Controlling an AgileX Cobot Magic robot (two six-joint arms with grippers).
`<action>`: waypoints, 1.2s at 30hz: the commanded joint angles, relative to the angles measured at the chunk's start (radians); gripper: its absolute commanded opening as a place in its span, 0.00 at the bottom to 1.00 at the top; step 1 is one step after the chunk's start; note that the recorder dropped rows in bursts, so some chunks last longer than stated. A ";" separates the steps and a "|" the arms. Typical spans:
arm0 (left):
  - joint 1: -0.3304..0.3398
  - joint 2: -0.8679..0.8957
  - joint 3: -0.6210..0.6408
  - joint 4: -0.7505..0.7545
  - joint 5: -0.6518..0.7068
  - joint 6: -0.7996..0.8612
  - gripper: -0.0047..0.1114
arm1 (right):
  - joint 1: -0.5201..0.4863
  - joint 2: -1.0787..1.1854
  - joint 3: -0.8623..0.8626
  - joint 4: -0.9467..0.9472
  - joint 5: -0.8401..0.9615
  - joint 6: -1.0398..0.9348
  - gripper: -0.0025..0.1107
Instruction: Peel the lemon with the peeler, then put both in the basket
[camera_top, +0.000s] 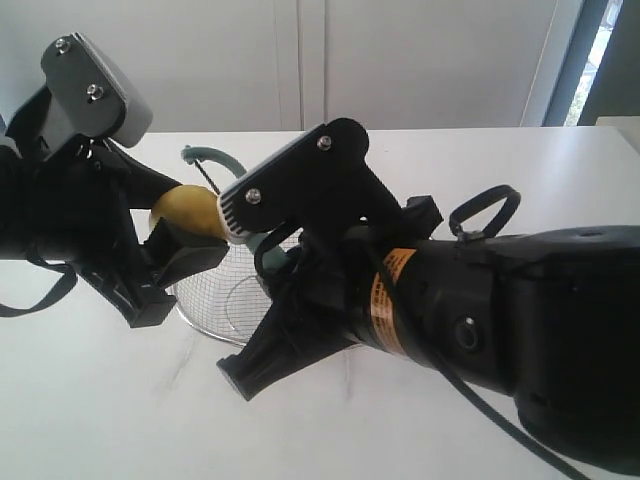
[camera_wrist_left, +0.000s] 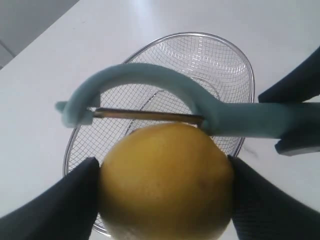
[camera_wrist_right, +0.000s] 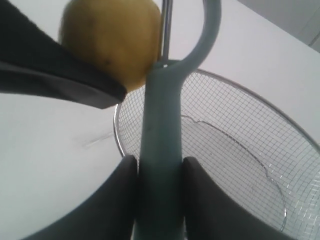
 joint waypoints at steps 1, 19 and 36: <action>0.002 -0.012 0.003 -0.017 -0.002 -0.012 0.04 | 0.004 -0.012 -0.032 -0.037 0.006 0.002 0.02; 0.002 -0.012 0.003 0.016 -0.008 -0.011 0.04 | 0.027 -0.057 -0.025 0.022 0.026 -0.004 0.02; 0.002 -0.014 0.003 0.016 -0.006 -0.033 0.04 | 0.144 -0.311 0.064 0.033 0.447 -0.006 0.02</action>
